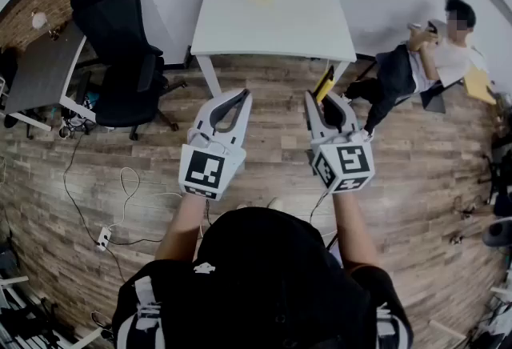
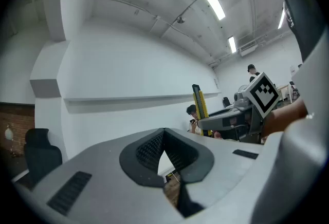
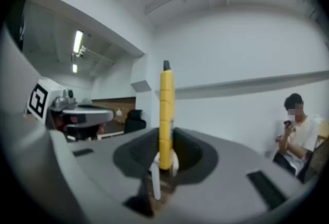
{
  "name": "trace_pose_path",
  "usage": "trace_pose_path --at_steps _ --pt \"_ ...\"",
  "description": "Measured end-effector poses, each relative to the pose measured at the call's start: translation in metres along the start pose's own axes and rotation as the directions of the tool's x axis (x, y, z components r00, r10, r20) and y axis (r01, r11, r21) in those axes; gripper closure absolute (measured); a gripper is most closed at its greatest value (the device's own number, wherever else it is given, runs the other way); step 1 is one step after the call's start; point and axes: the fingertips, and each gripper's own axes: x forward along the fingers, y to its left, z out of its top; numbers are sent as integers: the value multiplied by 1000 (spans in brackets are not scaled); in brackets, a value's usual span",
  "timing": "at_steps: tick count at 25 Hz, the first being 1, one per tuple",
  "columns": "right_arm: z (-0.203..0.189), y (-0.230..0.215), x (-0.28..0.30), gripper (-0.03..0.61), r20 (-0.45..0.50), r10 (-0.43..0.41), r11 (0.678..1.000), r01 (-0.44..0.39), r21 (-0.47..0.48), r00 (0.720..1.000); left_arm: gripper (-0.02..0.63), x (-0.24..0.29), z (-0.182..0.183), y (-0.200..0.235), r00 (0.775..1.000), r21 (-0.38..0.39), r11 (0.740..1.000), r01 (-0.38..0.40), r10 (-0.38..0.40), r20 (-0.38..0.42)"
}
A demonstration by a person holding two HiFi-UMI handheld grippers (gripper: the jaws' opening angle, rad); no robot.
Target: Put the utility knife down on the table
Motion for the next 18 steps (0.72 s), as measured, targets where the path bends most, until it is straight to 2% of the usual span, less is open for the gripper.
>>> trace_pose_path --at_steps 9,14,18 --pt "-5 -10 -10 476 -4 24 1000 -24 3 1000 600 4 -3 -14 1000 -7 1000 -16 16 -12" --pt "-13 -24 -20 476 -17 40 999 -40 9 999 600 10 -8 -34 999 -27 999 -31 31 -29" --pt "-17 -36 -32 476 -15 61 998 -61 22 998 600 13 -10 -52 999 -13 999 -43 42 -33"
